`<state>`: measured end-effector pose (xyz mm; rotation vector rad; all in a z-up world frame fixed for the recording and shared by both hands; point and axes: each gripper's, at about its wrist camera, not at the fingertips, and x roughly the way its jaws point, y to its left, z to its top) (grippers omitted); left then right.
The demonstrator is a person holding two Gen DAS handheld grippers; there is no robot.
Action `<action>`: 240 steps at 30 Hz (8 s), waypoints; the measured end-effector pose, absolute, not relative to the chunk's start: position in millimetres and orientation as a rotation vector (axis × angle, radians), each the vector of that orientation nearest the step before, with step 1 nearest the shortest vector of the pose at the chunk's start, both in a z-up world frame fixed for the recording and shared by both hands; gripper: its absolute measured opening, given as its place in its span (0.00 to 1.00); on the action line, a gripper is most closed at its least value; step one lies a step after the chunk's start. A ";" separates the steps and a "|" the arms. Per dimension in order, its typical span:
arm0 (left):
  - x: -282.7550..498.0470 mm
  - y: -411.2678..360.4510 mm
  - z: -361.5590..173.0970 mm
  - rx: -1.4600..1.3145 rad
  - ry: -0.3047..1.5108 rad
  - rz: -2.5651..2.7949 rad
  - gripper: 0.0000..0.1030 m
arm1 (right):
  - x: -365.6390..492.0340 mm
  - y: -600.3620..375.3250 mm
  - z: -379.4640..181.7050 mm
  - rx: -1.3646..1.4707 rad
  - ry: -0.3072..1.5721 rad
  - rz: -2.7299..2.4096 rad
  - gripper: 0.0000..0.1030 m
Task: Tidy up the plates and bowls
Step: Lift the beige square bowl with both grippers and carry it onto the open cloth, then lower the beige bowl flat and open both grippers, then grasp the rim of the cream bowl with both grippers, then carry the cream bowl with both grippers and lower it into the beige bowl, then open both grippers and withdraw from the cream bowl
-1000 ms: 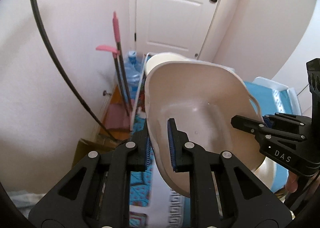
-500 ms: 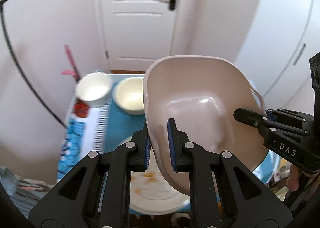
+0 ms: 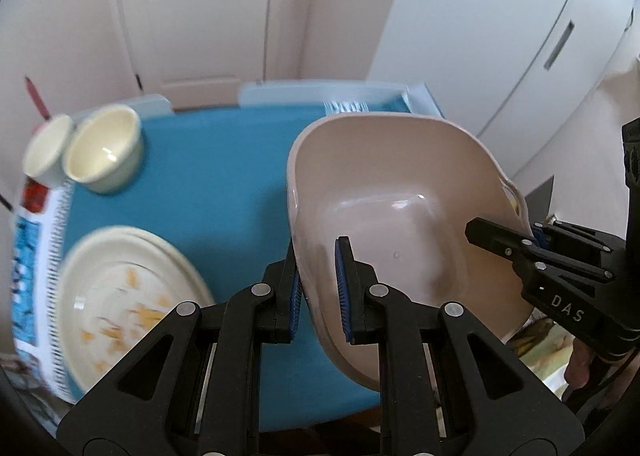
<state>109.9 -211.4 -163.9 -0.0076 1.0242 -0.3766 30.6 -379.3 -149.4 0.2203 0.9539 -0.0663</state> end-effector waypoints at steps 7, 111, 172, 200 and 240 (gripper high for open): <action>113.3 -245.6 -209.3 0.010 1.095 -0.400 0.13 | 19.6 -412.4 -200.6 0.256 1.014 -0.112 0.13; 317.8 44.6 -244.1 -0.147 1.219 -0.210 0.15 | 311.7 -179.0 -230.1 0.278 1.202 0.046 0.11; 138.9 -291.0 -203.8 0.126 1.225 -0.403 0.14 | 36.2 -427.5 -186.7 0.246 1.102 -0.135 0.11; 136.1 -299.0 -233.5 0.270 1.283 -0.379 0.15 | 36.0 -422.0 -214.6 0.219 1.180 -0.103 0.11; 117.9 -185.3 -96.9 0.098 0.906 -0.175 0.98 | 53.6 -369.1 -124.9 0.142 0.981 0.055 0.37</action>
